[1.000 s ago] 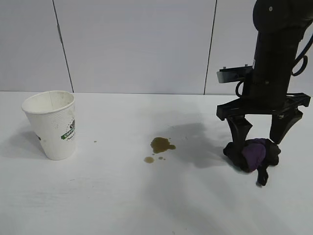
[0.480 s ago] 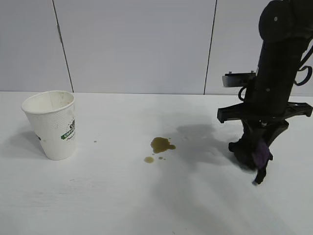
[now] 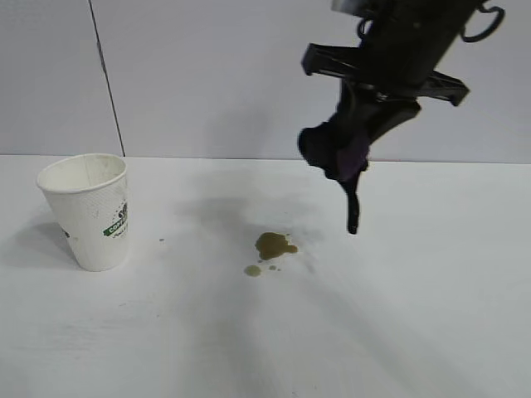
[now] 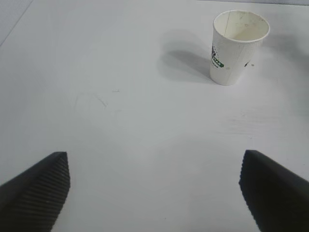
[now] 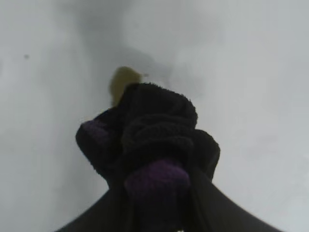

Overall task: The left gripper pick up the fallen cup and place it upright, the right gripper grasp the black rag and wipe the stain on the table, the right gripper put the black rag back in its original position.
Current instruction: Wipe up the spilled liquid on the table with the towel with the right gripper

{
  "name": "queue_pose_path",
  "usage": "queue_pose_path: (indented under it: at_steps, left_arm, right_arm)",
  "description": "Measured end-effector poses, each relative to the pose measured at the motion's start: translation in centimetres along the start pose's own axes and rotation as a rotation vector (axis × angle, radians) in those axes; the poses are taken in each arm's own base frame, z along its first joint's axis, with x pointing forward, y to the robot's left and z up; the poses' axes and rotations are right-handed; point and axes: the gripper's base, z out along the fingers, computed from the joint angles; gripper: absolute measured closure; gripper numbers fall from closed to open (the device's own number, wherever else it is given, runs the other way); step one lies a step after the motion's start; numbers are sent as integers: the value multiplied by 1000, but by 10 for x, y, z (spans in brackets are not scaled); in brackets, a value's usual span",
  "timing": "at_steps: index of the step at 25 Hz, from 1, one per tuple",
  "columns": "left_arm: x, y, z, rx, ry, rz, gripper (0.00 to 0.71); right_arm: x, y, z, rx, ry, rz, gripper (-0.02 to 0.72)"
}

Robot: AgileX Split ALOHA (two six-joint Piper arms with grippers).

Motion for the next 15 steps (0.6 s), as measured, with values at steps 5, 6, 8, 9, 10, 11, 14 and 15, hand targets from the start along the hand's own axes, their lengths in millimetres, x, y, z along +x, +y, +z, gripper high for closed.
queue_pose_path:
  at_steps: [5,6,8,9,10,11,14,15]
  left_arm:
    - [0,0,0,0,0,0,23]
    - [0,0,0,0,0,0,23]
    - [0,0,0,0,0,0,23]
    - [0,0,0,0,0,0,23]
    - [0,0,0,0,0,0,23]
    - [0,0,0,0,0,0,23]
    - [0,0,0,0,0,0,23]
    - [0,0,0,0,0,0,23]
  right_arm:
    - [5,2,45,22,2,24,568]
    - [8,1,56,26,15,32,568]
    - [13,-3,75,37,41,44,568]
    - [17,-6,85,45,57,43,568]
    - [21,-8,94,53,76,40,568]
    - [23,-10,100,60,91,36,568]
    - [29,-15,111,90,116,-3,568]
    - [29,-16,111,102,117,-23,568]
